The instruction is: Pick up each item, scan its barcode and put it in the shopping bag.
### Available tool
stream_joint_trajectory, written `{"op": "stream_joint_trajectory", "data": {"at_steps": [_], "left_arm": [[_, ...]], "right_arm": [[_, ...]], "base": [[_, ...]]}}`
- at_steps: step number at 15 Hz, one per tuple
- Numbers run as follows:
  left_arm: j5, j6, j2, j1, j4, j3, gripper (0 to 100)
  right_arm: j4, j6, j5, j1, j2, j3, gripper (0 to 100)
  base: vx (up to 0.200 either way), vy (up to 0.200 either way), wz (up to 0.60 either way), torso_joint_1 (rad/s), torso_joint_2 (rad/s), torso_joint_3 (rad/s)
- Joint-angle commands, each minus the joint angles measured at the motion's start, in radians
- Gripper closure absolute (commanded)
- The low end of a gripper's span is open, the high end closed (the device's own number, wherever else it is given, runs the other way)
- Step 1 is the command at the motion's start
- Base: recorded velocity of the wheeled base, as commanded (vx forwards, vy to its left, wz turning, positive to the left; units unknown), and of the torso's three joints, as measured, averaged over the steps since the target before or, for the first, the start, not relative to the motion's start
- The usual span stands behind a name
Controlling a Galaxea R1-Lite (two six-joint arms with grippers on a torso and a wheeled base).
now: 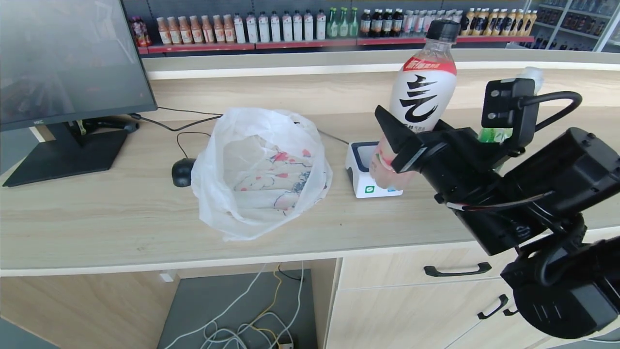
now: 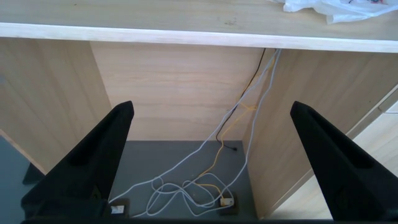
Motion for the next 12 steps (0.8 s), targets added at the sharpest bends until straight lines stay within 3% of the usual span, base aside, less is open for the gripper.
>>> {"op": "stream_joint_trajectory", "data": {"at_steps": [1,7,12], "left_arm": [[0.000,0.000,0.000,0.001,0.000,0.000,0],[0.000,0.000,0.000,0.001,0.000,0.000,0],[0.000,-0.002,0.000,0.001,0.000,0.000,0]], "right_arm": [[-0.011,-0.053,0.058,-0.082,0.043,-0.001,100],[-0.028,-0.100,0.060,-0.122,0.035,0.001,100],[-0.044,-0.122,0.060,-0.154,0.070,-0.033,100]], "base": [[0.000,0.000,0.00,0.000,0.00,0.000],[0.000,0.000,0.00,0.000,0.00,0.000],[0.000,0.200,0.00,0.000,0.00,0.003]]}}
